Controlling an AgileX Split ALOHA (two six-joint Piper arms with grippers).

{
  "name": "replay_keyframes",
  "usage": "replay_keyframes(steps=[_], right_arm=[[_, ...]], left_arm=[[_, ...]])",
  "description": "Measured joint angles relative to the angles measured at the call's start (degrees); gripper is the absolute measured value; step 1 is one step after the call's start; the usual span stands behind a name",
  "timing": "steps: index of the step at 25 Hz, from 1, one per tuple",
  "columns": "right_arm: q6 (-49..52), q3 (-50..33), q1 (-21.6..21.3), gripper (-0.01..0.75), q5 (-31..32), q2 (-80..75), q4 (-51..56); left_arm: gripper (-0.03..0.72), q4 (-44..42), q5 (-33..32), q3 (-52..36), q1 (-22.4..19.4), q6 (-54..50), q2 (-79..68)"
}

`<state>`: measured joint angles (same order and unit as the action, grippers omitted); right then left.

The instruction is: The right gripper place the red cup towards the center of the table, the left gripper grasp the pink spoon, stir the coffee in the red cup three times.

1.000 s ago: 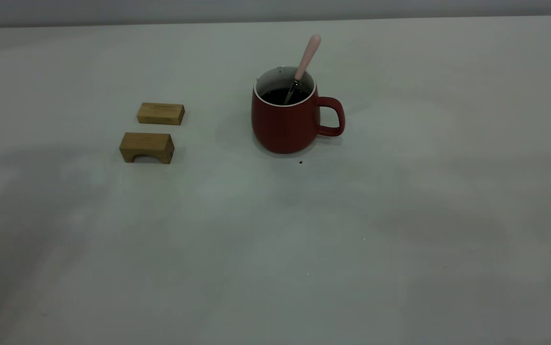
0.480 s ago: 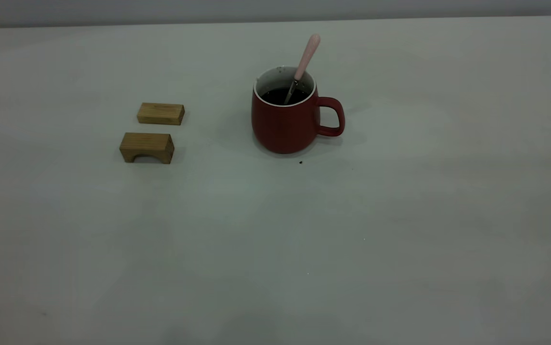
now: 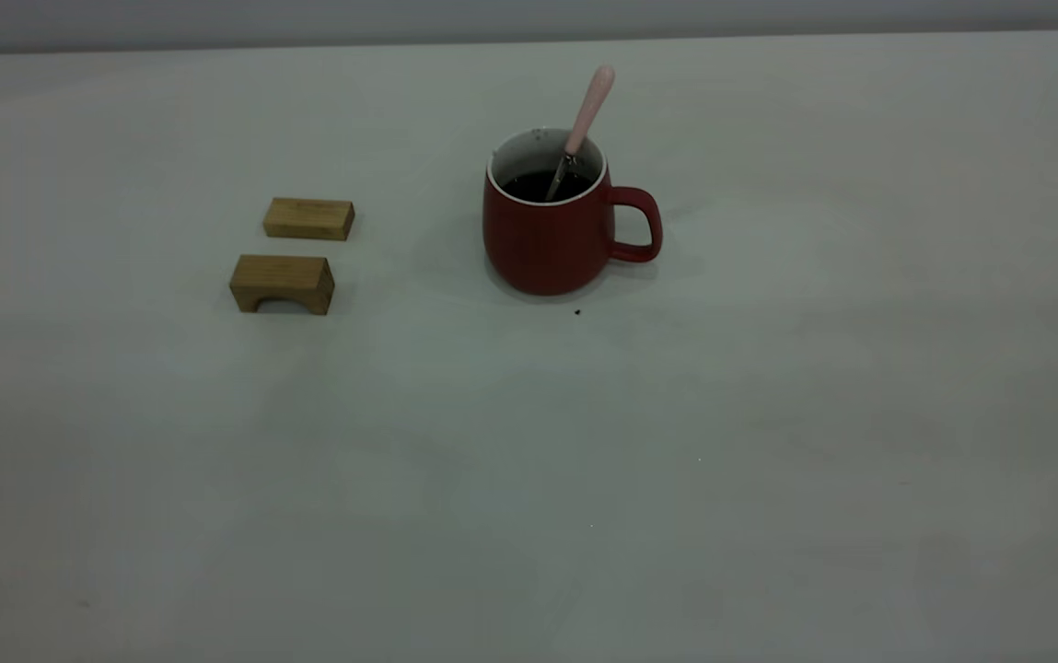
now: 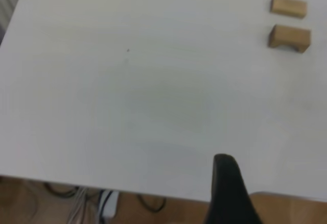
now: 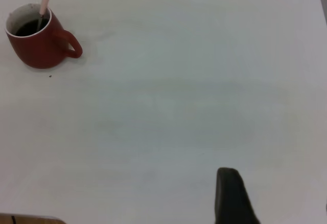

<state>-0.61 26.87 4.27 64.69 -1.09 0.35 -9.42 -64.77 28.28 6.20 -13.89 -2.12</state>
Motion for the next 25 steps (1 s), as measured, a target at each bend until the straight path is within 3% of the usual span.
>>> replay_keyframes(steps=[25], right_arm=[[0.0,0.0,0.0,0.475,0.0,0.0,0.0]], left_arm=[[0.529,0.2,-0.5,-0.1,0.0,0.0,3.2]])
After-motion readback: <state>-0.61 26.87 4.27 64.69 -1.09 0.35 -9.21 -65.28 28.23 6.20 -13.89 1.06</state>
